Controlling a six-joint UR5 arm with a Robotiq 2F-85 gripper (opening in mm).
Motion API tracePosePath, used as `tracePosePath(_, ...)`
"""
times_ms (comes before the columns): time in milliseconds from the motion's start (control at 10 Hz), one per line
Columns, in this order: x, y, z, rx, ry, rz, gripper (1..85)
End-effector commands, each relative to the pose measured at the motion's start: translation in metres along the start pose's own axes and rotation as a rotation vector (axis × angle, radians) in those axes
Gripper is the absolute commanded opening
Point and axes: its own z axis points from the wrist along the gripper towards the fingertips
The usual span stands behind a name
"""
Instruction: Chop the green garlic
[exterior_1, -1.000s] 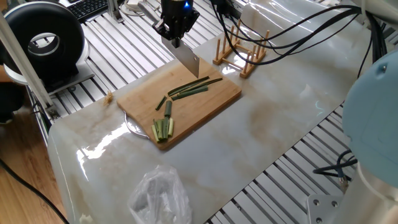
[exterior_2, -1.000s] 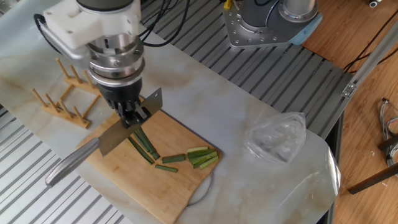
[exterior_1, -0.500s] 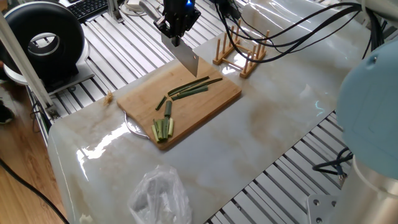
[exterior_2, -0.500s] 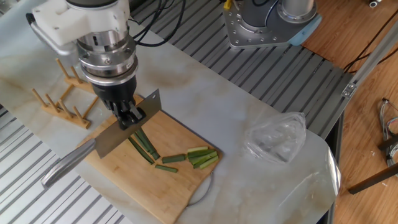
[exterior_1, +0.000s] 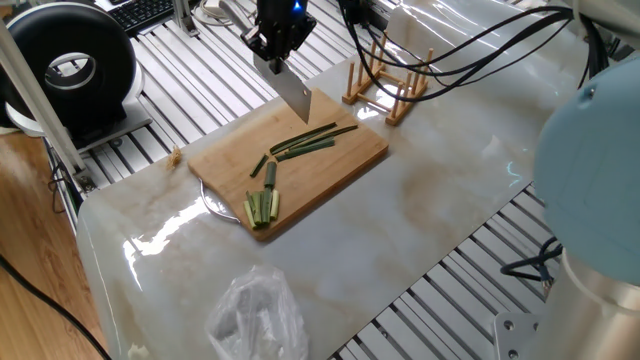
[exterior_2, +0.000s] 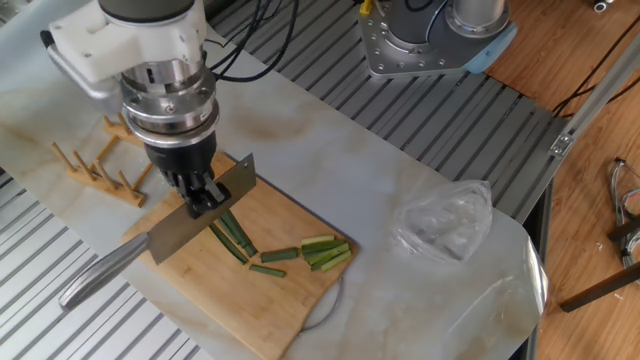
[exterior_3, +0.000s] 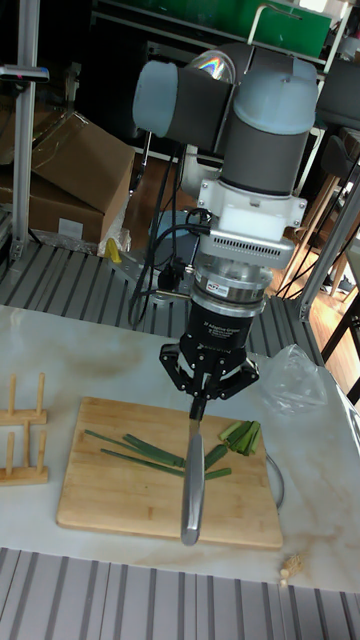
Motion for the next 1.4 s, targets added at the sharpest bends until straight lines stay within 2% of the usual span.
tracePosePath(0,-0.006,-0.006,0.013,-0.014,0.013,0.006,1.3)
tracePosePath(100,-0.009,-0.015,0.023,-0.018,0.018,-0.01,1.3)
tracePosePath(200,-0.029,-0.015,0.028,-0.035,-0.052,0.004,1.3)
tracePosePath(300,-0.021,-0.019,0.03,-0.017,-0.028,0.012,1.3)
tracePosePath(400,-0.018,-0.021,0.033,0.007,-0.03,0.018,1.3)
tracePosePath(500,-0.017,-0.022,0.041,0.029,-0.045,0.032,1.3)
tracePosePath(700,-0.018,-0.023,0.053,0.033,-0.069,0.031,1.3)
tracePosePath(900,-0.013,-0.03,0.059,0.018,-0.056,0.016,1.3)
tracePosePath(1200,-0.006,-0.028,0.059,0.005,-0.035,0.047,1.3)
tracePosePath(1300,0.0,-0.034,0.064,0.017,-0.021,0.041,1.3)
